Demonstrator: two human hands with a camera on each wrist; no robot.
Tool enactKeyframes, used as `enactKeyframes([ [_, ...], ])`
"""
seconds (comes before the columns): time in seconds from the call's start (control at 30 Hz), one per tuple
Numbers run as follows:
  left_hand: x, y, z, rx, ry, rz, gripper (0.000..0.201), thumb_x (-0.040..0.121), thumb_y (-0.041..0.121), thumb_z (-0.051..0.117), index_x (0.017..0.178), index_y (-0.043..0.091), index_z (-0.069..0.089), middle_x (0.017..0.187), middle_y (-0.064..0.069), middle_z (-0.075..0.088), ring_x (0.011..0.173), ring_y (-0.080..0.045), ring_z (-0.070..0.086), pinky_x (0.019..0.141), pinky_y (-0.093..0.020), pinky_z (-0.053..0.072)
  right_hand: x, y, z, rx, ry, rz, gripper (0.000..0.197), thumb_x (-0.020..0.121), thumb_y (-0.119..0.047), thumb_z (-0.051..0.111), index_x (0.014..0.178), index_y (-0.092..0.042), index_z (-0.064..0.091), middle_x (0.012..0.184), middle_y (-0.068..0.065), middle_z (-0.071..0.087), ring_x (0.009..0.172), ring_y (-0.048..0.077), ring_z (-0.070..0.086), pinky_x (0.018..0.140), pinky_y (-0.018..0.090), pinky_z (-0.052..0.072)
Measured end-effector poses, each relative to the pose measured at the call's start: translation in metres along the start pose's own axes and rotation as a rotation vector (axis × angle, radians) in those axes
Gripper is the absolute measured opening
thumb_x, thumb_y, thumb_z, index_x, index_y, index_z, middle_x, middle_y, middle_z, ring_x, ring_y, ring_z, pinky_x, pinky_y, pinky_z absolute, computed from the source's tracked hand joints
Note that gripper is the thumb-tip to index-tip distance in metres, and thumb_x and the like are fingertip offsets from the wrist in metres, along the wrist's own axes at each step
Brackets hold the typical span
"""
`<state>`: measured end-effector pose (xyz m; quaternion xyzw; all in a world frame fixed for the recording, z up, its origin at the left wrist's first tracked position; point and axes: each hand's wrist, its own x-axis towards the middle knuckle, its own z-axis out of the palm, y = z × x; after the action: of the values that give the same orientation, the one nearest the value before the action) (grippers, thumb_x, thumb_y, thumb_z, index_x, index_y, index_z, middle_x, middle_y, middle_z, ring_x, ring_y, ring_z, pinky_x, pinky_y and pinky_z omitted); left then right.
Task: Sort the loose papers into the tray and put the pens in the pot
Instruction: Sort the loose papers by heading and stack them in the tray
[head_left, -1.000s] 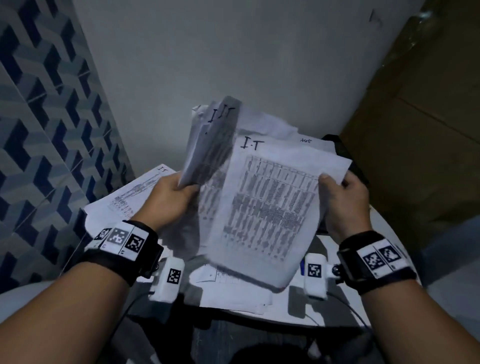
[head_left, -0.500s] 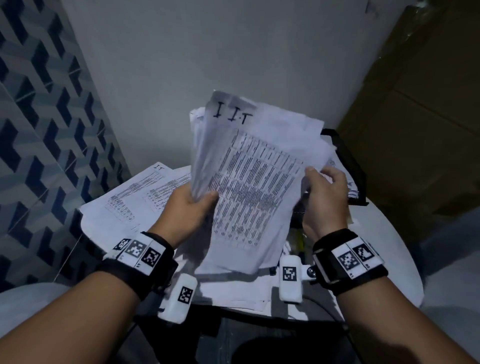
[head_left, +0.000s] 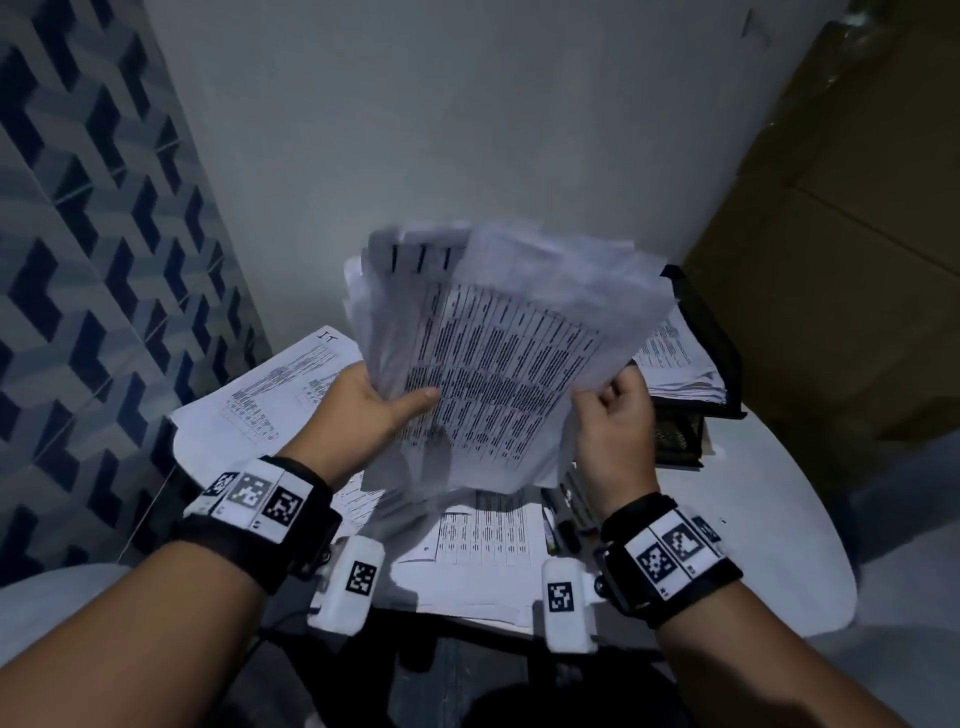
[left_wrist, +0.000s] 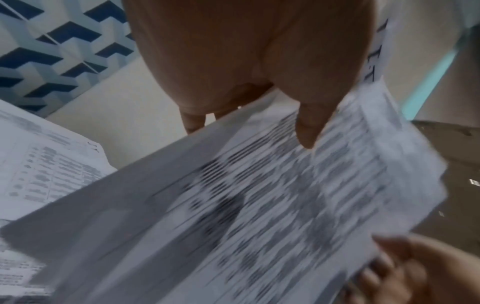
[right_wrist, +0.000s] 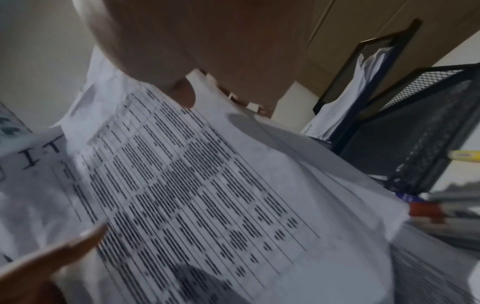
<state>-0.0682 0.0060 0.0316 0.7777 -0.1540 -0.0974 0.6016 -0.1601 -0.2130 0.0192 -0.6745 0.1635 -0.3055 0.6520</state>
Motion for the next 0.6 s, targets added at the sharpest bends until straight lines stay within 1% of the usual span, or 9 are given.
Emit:
enactKeyframes([
  [0.03,0.000,0.002,-0.003,-0.064,0.006,0.030,0.013,0.090,0.009,0.075,0.081,0.013,0.068,0.070,0.004,0.072,0.063,-0.011,0.069,0.066,-0.026,0.052,-0.002,0.003,0.001,0.006,-0.013,0.012,0.027,0.095,0.013,0.050,0.106,-0.010,0.060,0.102,0.011,0.072,0.096,0.019,0.072,0.084,0.038,0.061],
  [0.07,0.001,0.002,-0.007,-0.112,0.020,0.052,0.014,0.089,0.001,0.074,0.099,0.011,0.073,0.093,0.000,0.078,0.087,-0.014,0.074,0.081,-0.029,0.055,-0.005,0.006,0.003,0.007,-0.019,0.026,0.034,0.093,0.016,0.049,0.110,-0.011,0.061,0.106,0.014,0.072,0.101,0.026,0.071,0.089,0.048,0.059],
  [0.1,0.002,0.002,-0.009,-0.140,0.035,0.068,0.030,0.087,-0.006,0.071,0.112,0.011,0.073,0.108,-0.002,0.076,0.101,-0.014,0.071,0.089,-0.028,0.053,-0.008,0.010,0.005,0.004,-0.024,0.043,0.040,0.091,0.017,0.048,0.114,-0.013,0.061,0.110,0.016,0.071,0.104,0.028,0.070,0.094,0.054,0.057],
  [0.17,0.000,0.004,-0.009,-0.139,0.027,0.071,0.042,0.085,-0.011,0.068,0.117,0.017,0.071,0.113,0.000,0.072,0.101,-0.010,0.066,0.085,-0.020,0.050,-0.014,0.016,0.010,-0.012,-0.038,0.081,0.051,0.091,0.018,0.045,0.119,-0.021,0.062,0.114,0.012,0.070,0.107,0.025,0.068,0.099,0.056,0.054],
  [0.23,-0.002,0.003,-0.007,-0.110,0.011,0.066,0.043,0.087,-0.011,0.066,0.113,0.023,0.071,0.111,0.002,0.071,0.093,-0.007,0.065,0.076,-0.013,0.049,-0.018,0.019,0.014,-0.026,-0.057,0.094,0.057,0.092,0.015,0.044,0.119,-0.031,0.062,0.113,0.003,0.071,0.109,0.020,0.067,0.101,0.051,0.054],
  [0.33,-0.002,0.000,-0.006,-0.090,0.027,0.068,0.040,0.088,-0.011,0.065,0.109,0.023,0.070,0.110,0.006,0.070,0.090,-0.001,0.065,0.070,-0.010,0.049,-0.018,0.020,0.017,-0.031,-0.043,0.082,0.052,0.092,0.014,0.043,0.122,-0.025,0.059,0.110,-0.001,0.070,0.104,0.014,0.068,0.100,0.046,0.055],
  [0.4,0.001,0.000,-0.007,-0.139,0.060,0.080,0.036,0.089,-0.011,0.065,0.107,0.019,0.071,0.104,0.003,0.072,0.088,-0.003,0.068,0.071,-0.014,0.052,-0.017,0.021,0.017,-0.032,-0.027,0.083,0.048,0.093,0.014,0.042,0.123,-0.021,0.056,0.108,-0.001,0.070,0.102,0.012,0.068,0.099,0.045,0.055],
  [0.5,0.003,-0.001,-0.006,-0.210,0.084,0.077,0.027,0.092,-0.003,0.068,0.109,0.017,0.074,0.104,-0.004,0.076,0.091,-0.015,0.073,0.076,-0.023,0.057,-0.014,0.025,0.016,-0.036,-0.035,0.085,0.044,0.096,0.009,0.043,0.124,-0.022,0.056,0.115,0.007,0.071,0.110,0.025,0.069,0.101,0.057,0.053],
  [0.6,0.004,-0.002,-0.002,-0.238,0.086,0.050,0.019,0.095,0.005,0.069,0.109,0.015,0.075,0.106,-0.007,0.078,0.097,-0.020,0.075,0.086,-0.032,0.058,-0.013,0.031,0.015,-0.030,-0.024,0.110,0.043,0.097,0.007,0.046,0.126,-0.021,0.057,0.116,0.008,0.072,0.110,0.027,0.069,0.100,0.060,0.052],
])
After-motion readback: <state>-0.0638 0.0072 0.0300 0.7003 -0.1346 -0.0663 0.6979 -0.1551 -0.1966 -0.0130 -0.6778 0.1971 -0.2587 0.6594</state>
